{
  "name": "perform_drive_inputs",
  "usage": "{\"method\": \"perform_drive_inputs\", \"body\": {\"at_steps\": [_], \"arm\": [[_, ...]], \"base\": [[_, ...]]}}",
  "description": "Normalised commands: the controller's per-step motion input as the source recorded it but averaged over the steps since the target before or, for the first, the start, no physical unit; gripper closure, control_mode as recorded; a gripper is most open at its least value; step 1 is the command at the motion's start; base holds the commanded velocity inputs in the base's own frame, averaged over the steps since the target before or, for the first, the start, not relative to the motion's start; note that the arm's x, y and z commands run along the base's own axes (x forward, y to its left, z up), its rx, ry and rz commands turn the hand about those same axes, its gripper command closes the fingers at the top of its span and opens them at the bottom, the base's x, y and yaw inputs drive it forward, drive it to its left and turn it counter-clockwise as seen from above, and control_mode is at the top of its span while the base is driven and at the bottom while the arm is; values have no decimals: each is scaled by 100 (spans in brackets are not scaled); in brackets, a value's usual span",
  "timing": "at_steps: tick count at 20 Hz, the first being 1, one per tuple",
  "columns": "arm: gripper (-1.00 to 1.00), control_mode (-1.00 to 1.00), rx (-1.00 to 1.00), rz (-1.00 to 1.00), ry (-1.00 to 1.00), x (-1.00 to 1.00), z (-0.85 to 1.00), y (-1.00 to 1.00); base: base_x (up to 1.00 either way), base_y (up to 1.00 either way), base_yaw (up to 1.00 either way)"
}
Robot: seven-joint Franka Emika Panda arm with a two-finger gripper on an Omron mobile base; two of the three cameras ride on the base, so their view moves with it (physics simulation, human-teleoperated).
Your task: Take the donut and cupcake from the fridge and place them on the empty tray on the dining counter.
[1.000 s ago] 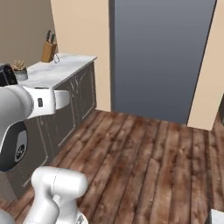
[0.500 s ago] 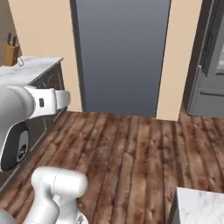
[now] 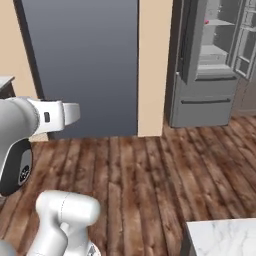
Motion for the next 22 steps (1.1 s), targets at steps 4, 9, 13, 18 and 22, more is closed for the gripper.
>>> {"method": "perform_drive_inputs", "body": {"at_steps": [4,9,13,18,22], "arm": [[-100,100,0,0,0,0,0,0],[-100,100,0,0,0,0,0,0],[-100,100,0,0,0,0,0,0],[-100,100,0,0,0,0,0,0],[-100,100,0,0,0,0,0,0]], "base": [[89,7,-41],[34,-6,-39],[26,-11,-41],[61,-2,-46],[99,4,-46]]}}
